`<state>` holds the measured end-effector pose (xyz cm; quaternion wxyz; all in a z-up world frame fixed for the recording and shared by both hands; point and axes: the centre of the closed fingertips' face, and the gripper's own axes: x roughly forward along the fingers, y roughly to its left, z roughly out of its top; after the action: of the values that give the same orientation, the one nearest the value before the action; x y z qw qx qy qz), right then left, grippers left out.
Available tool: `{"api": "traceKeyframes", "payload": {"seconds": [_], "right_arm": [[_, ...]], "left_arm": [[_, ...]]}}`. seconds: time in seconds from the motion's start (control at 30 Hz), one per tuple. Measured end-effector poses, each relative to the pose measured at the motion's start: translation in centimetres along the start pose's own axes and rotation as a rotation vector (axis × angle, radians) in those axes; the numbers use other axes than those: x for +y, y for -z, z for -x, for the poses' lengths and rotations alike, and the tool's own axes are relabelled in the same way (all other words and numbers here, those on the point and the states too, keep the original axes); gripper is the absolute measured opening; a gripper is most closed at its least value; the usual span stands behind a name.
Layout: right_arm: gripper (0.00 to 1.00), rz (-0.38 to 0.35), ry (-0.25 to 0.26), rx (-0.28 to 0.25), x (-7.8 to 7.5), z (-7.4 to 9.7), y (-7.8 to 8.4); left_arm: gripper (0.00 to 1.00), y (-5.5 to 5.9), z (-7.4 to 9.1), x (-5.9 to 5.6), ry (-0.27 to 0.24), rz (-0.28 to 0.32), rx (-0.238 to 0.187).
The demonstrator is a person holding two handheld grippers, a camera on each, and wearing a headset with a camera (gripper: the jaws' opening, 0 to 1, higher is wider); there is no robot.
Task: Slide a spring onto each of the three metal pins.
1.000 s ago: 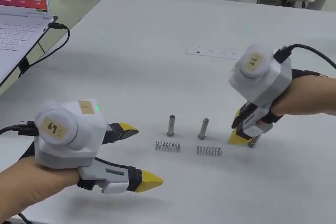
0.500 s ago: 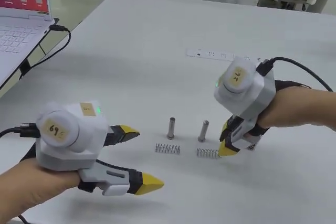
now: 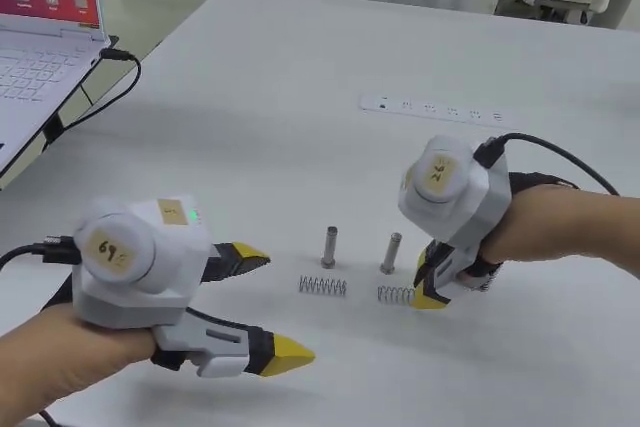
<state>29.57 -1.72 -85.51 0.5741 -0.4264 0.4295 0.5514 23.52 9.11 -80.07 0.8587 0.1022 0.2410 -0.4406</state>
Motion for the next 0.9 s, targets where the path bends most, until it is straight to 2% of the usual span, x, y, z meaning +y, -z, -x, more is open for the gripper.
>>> {"api": "traceKeyframes", "payload": {"seconds": [0.37, 0.9], "right_arm": [[0.10, 0.011, 0.002, 0.013, 0.09, -0.67, 0.19], [0.08, 0.011, 0.010, 0.014, 0.38, -0.54, 0.21]], "left_arm": [[0.63, 0.10, 0.04, -0.03, 0.004, 0.004, 0.003], [0.63, 0.16, -0.11, -0.23, 0.013, 0.005, 0.002]]}}
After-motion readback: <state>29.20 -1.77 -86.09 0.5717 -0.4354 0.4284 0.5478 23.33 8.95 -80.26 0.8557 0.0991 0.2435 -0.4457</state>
